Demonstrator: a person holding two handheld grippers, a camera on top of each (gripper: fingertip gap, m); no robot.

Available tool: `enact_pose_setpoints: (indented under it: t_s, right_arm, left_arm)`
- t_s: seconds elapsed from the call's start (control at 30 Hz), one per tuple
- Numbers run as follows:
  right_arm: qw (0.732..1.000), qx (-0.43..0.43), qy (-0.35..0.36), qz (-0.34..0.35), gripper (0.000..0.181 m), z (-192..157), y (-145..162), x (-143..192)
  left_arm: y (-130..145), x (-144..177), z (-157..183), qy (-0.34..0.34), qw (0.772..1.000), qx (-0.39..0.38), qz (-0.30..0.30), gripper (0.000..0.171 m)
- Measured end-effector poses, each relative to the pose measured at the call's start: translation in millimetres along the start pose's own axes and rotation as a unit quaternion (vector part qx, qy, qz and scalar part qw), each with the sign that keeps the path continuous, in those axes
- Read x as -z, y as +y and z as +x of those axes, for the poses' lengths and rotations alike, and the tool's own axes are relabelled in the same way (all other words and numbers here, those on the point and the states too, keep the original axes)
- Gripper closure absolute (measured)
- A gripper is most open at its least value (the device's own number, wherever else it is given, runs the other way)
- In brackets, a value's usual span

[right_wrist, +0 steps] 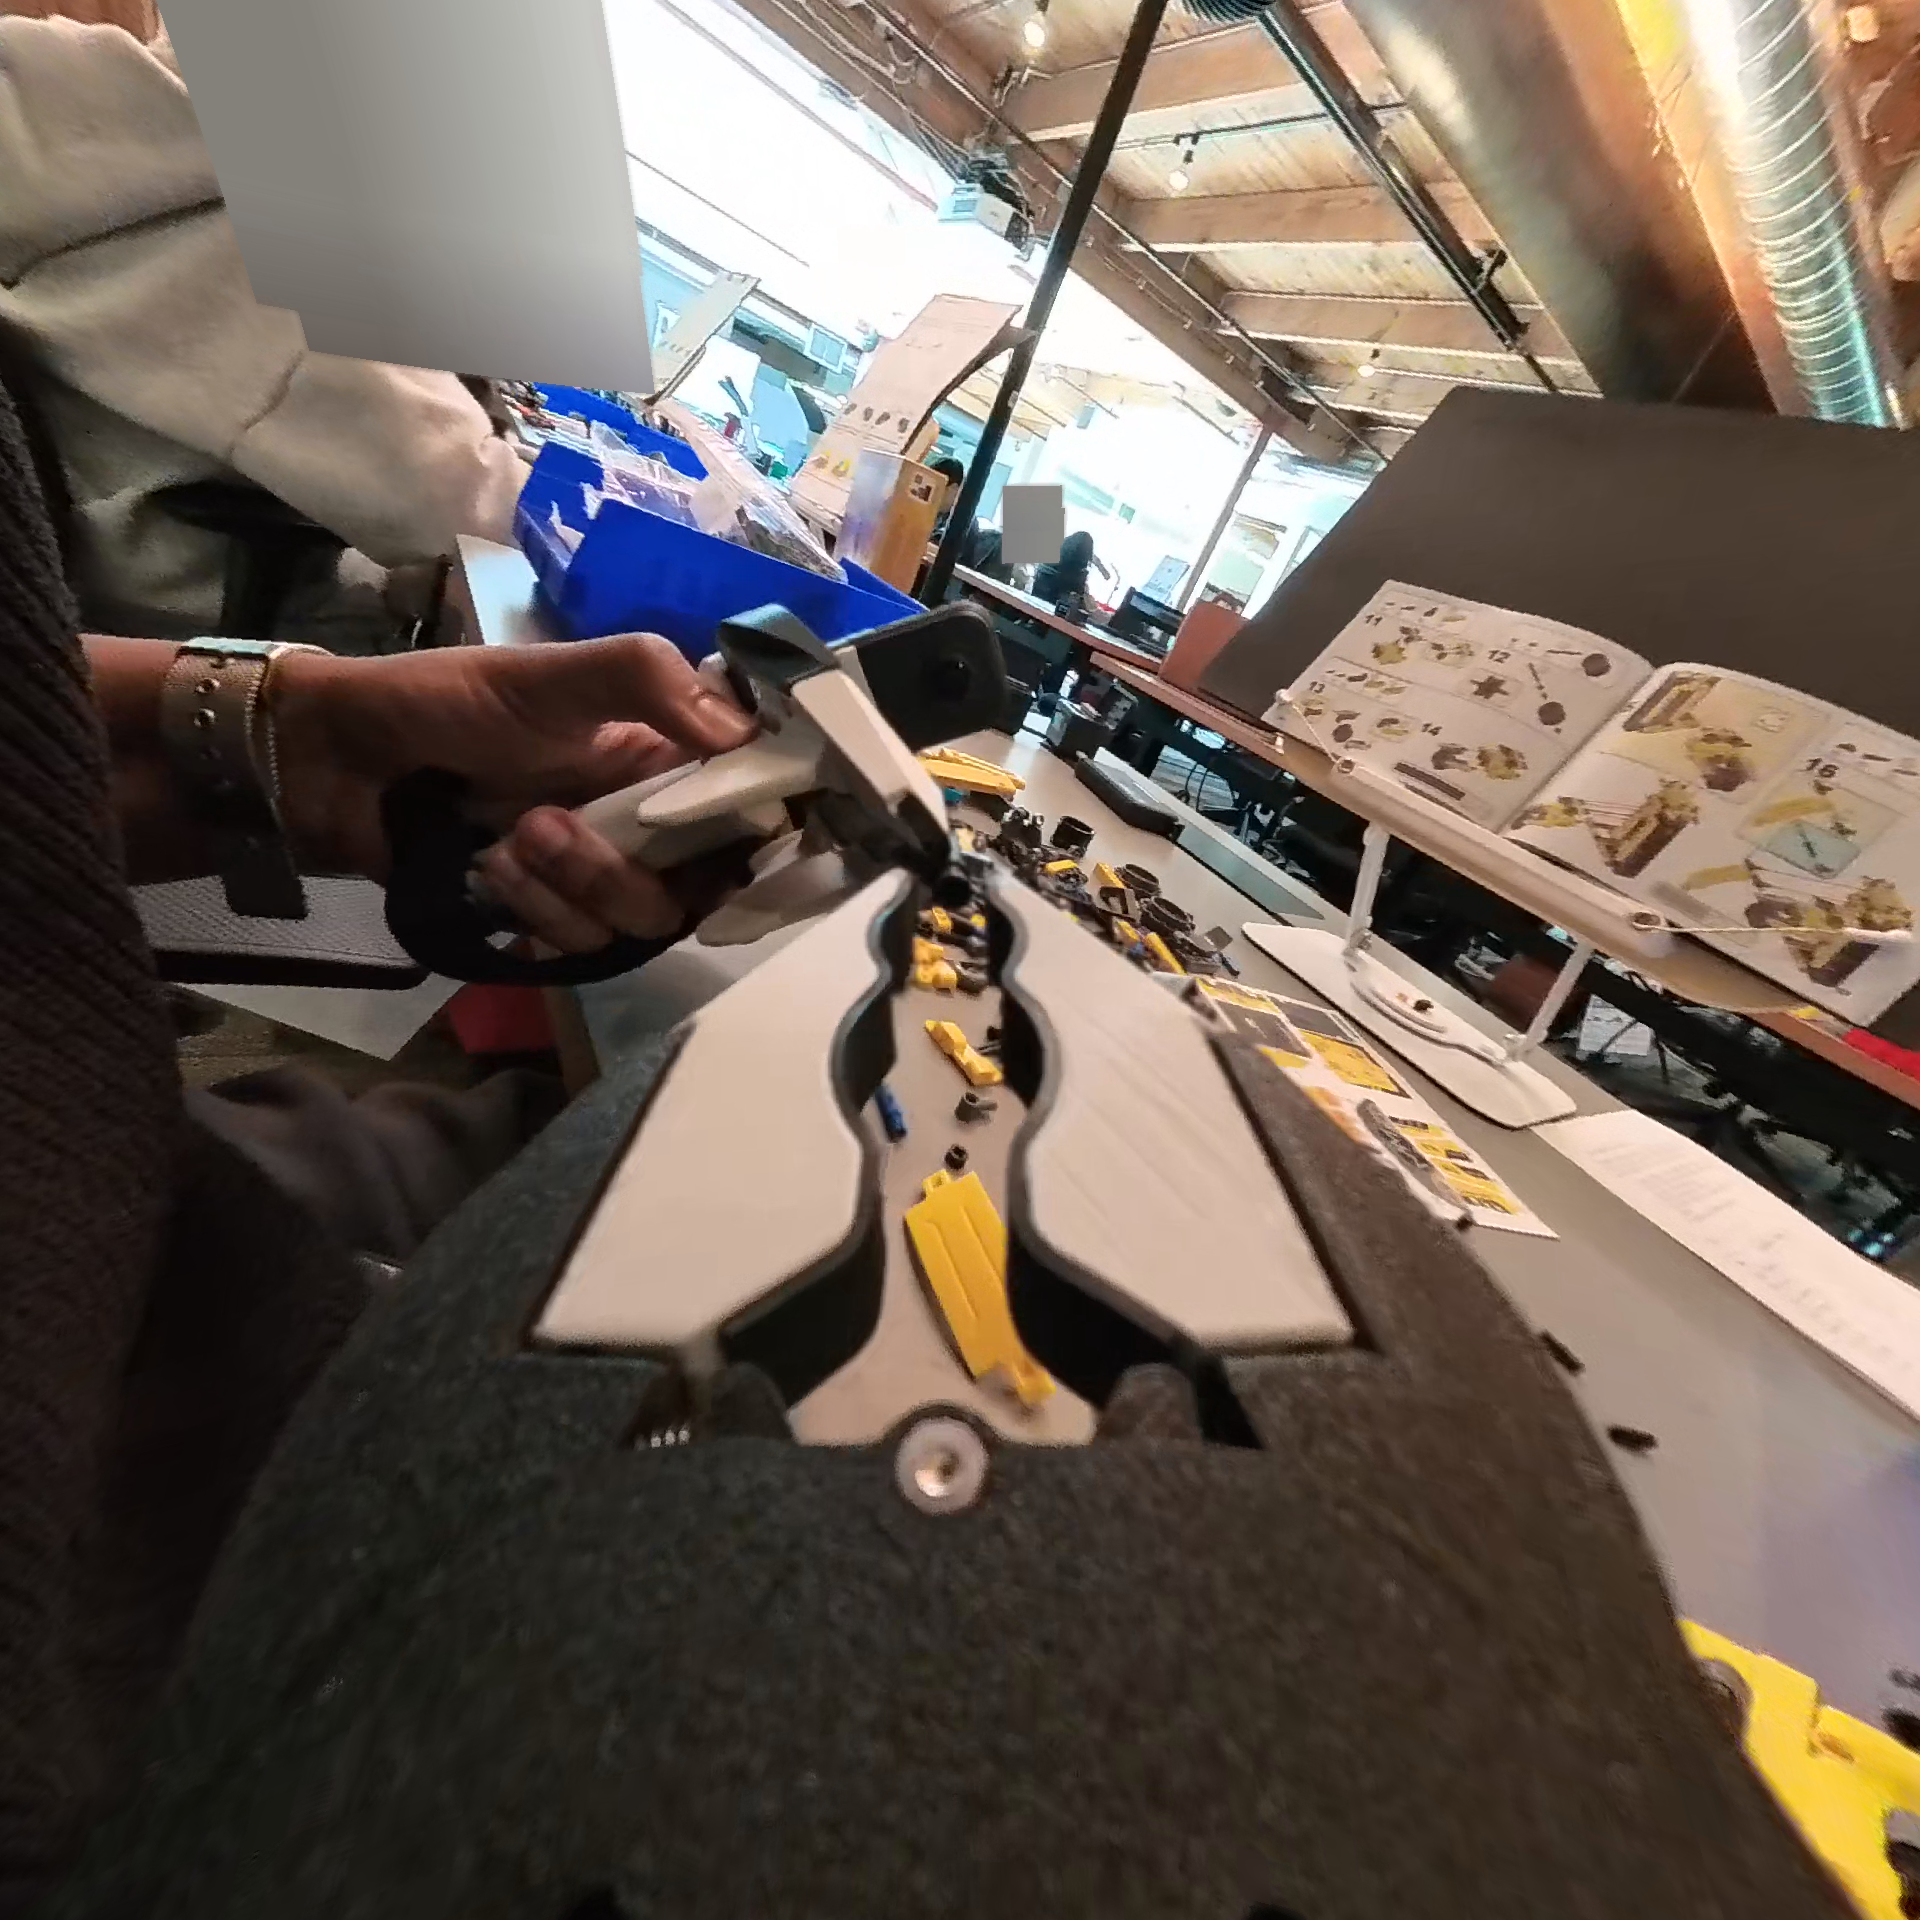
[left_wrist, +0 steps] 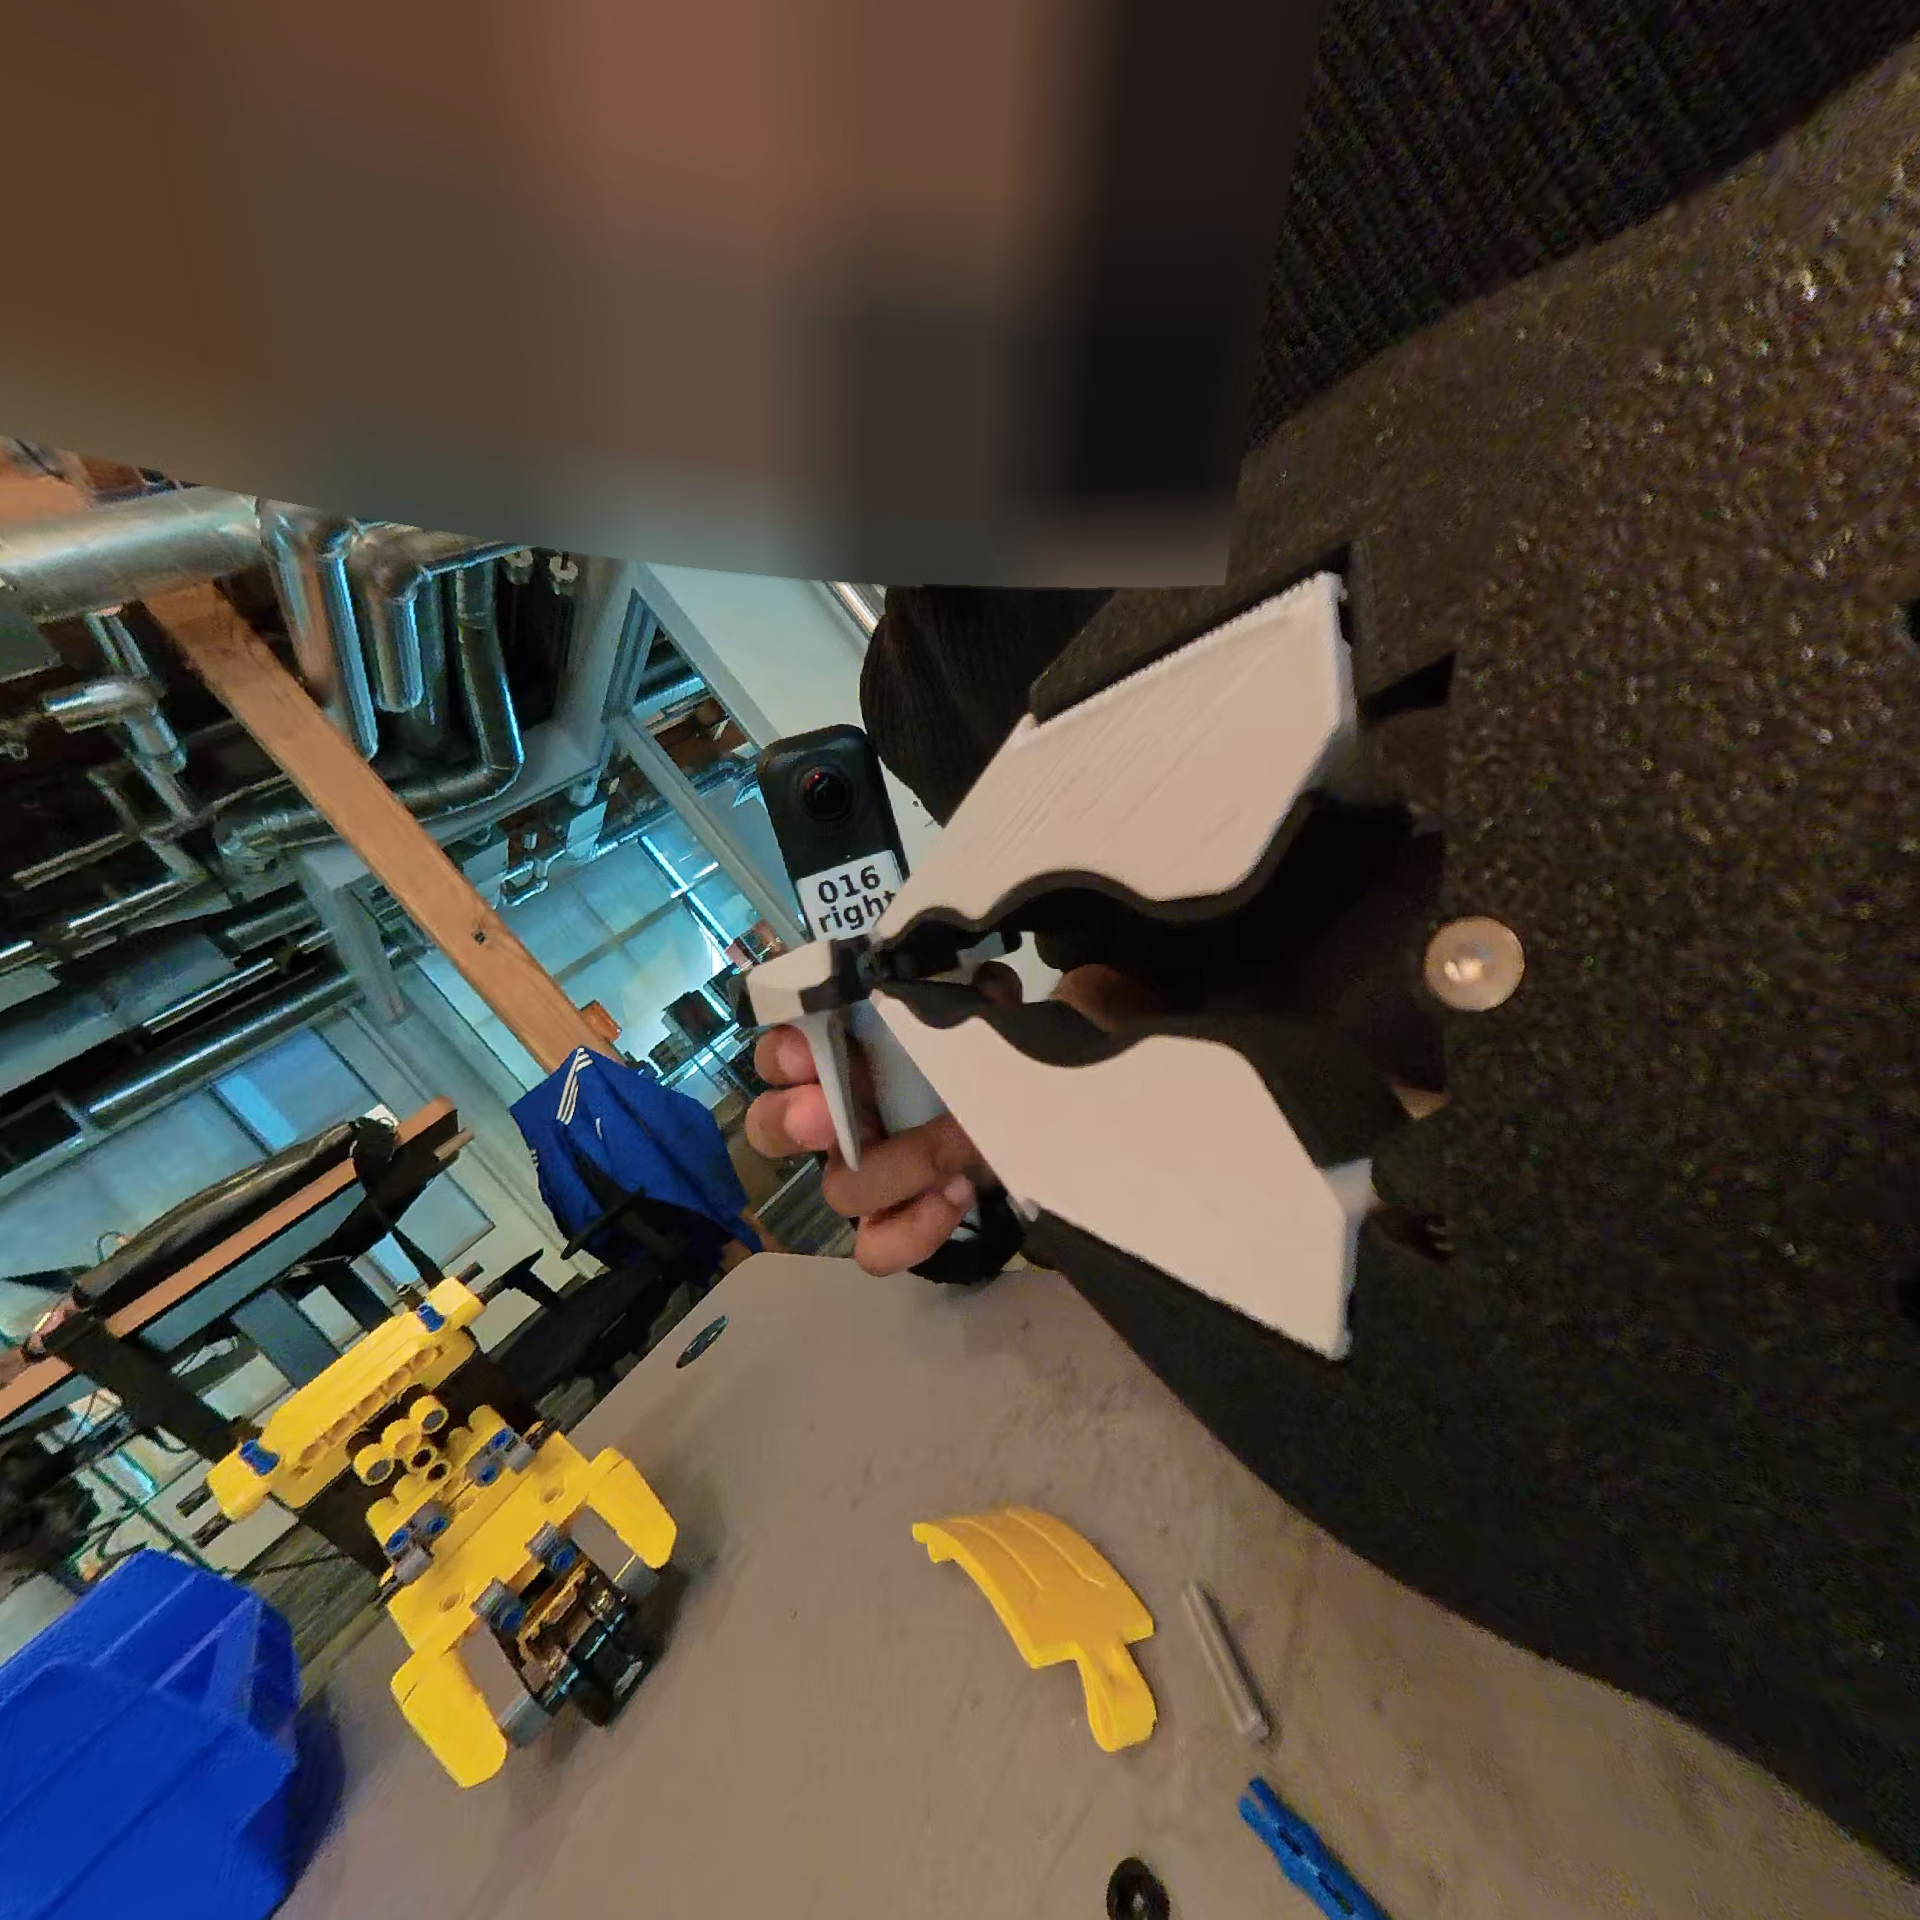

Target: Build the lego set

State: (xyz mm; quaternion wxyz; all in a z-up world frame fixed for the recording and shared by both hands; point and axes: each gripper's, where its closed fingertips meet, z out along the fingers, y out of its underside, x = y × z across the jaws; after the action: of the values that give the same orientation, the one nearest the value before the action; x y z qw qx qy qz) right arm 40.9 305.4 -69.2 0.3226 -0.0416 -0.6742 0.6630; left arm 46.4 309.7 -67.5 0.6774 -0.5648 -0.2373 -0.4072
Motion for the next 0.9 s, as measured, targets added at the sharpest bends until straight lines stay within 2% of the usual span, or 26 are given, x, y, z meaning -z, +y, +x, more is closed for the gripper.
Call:
enact_pose_setpoints:
  t_s: [0.03, 0.33, 0.43, 0.5, 0.57, 0.67, 0.77, 0.9]
  right_arm:
    - [1.0, 0.002, -0.004, 0.005, 0.176, -1, -2, 1]
    - [1.0, 0.012, -0.02, -0.004, 0.176, -9, 1, 2]
    - [0.999, 0.002, -0.031, -0.02, 0.176, -10, 4, 2]
    - [0.999, -0.014, -0.032, -0.033, 0.176, -8, 7, 3]
    - [0.998, -0.037, -0.027, -0.043, 0.176, -4, 10, 7]
    - [0.994, -0.083, -0.023, -0.074, 0.176, -2, 20, 15]
    - [0.987, -0.126, -0.031, -0.098, 0.176, -13, 30, 24]
    - [0.981, -0.131, -0.032, -0.141, 0.176, -33, 49, 33]
  left_arm:
    - [1, 0, 1, 0.003, 1.0, 0.0, -0.003, 0.167]
    - [10, 1, -1, -0.003, 0.999, 0.006, -0.031, 0.168]
    - [13, 2, -4, -0.024, 0.999, -0.009, -0.046, 0.167]
    - [12, 5, -12, -0.068, 0.996, -0.037, -0.053, 0.161]
    - [12, 15, -29, -0.148, 0.983, -0.079, -0.07, 0.145]
    - [27, 31, -48, -0.243, 0.951, -0.133, -0.137, 0.144]
    - [45, 39, -63, -0.3, 0.918, -0.169, -0.195, 0.144]
    - [63, 45, -80, -0.359, 0.875, -0.203, -0.255, 0.143]
